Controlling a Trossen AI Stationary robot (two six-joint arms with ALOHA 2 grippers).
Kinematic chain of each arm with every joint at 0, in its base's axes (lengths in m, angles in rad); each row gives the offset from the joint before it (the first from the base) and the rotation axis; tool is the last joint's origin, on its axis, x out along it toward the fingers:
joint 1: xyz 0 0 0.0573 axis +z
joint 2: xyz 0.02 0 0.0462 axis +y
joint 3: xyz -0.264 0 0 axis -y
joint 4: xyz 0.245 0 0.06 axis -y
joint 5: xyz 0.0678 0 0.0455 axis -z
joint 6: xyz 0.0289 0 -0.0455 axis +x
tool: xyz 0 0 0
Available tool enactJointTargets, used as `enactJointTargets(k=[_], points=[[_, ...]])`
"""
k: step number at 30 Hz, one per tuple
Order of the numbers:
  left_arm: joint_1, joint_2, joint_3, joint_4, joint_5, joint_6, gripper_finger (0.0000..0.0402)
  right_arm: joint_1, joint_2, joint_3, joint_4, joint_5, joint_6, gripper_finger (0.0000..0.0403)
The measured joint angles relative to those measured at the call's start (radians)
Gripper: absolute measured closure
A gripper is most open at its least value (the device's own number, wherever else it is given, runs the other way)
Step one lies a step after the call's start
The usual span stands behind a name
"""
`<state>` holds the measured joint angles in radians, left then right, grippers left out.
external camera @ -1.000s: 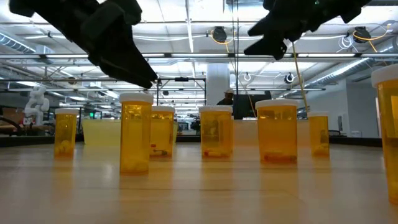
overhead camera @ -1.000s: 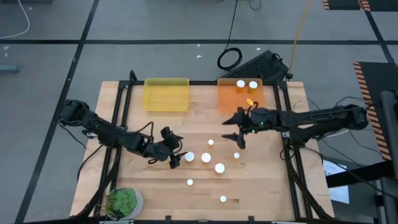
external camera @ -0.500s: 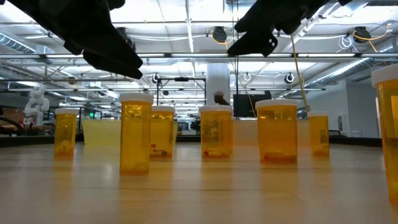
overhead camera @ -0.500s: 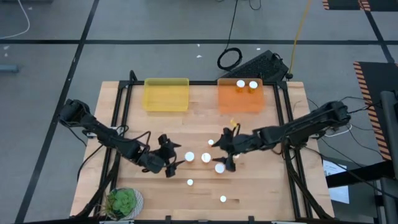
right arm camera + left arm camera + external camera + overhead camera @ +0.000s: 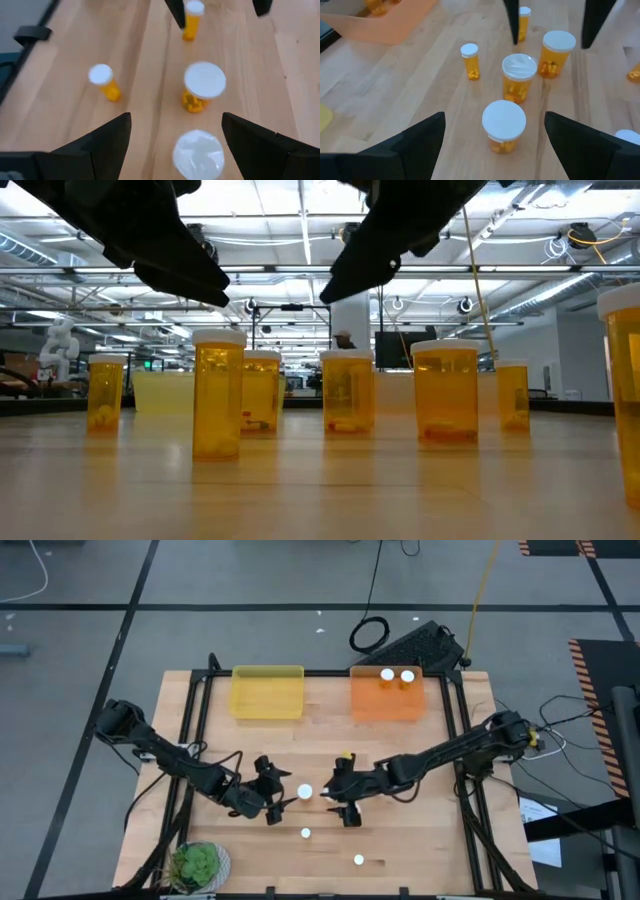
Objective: Pick and place medicine bottles into bin by pill shape (circle, oval)
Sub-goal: Put the big yellow pill bottle into the transparent orange bin
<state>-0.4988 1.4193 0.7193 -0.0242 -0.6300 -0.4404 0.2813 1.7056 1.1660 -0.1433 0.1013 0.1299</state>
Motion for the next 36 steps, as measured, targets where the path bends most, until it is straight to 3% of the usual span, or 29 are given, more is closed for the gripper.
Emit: enactJointTargets(k=[20, 28, 36], points=[[0.000, 0.000, 0.000, 0.003, 0.000, 0.005, 0.0055, -0.075, 0.097, 0.000, -0.047, -0.066, 0.043, 0.0095], [0.000, 0.000, 0.000, 0.012, 0.000, 0.009, 0.0055, -0.079, 0.098, 0.000, -0.064, -0.103, 0.067, 0.0124], [0.000, 0.000, 0.000, 0.029, 0.000, 0.023, 0.0055, -0.091, 0.098, 0.000, -0.079, -0.104, 0.067, 0.0179]])
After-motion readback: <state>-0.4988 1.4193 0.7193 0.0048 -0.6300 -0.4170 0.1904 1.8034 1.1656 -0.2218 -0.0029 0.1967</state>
